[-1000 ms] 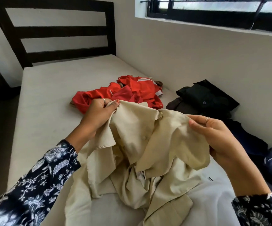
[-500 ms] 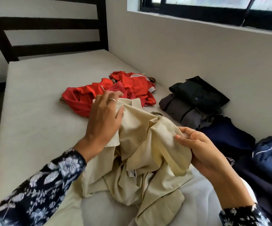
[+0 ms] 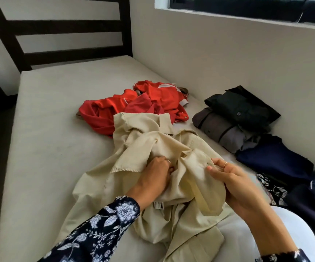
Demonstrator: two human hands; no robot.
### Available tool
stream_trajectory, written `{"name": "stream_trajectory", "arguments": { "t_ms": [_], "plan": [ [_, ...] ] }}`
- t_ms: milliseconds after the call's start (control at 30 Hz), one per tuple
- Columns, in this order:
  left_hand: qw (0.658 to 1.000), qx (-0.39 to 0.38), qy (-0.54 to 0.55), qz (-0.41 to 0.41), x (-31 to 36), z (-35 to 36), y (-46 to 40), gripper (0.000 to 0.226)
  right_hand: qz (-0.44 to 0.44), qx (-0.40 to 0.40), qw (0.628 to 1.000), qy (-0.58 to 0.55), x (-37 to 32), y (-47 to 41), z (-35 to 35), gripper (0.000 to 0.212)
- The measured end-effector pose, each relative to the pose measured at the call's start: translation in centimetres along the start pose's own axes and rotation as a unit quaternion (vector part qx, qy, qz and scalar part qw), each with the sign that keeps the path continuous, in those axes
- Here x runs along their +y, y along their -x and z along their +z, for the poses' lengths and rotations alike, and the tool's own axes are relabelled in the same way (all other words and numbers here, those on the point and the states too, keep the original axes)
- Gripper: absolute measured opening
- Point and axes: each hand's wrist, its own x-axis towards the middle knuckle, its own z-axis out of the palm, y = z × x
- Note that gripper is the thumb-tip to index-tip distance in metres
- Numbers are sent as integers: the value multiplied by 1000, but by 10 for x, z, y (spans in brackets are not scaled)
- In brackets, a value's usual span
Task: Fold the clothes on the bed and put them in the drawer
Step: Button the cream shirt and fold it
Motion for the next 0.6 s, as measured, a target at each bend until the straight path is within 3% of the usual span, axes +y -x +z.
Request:
{"name": "stream_trajectory", "arguments": {
  "t_ms": [300,433,600],
  "plan": [
    [996,-68,35,-34,-5,19,20,25,33,24,999,21,17,-9,-4,12],
    [996,-39,25,-81,-2,-2,14,17,43,20,999,18,10,-11,-9,20],
    [977,54,157,-137,1,-59,18,7,42,21,999,7,-6,-4,-9,29]
  ]
}}
